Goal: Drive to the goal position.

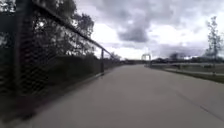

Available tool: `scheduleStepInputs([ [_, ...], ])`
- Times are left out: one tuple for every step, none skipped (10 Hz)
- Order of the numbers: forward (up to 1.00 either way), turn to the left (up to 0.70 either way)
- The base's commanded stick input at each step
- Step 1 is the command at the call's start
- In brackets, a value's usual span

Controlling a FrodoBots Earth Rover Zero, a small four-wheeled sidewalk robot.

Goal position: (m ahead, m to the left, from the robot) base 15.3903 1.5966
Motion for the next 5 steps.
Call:
scheduleStepInputs([
  [1.00,0.00],
  [1.00,-0.02],
  [1.00,-0.06],
  [1.00,-0.11],
  [1.00,-0.13],
])
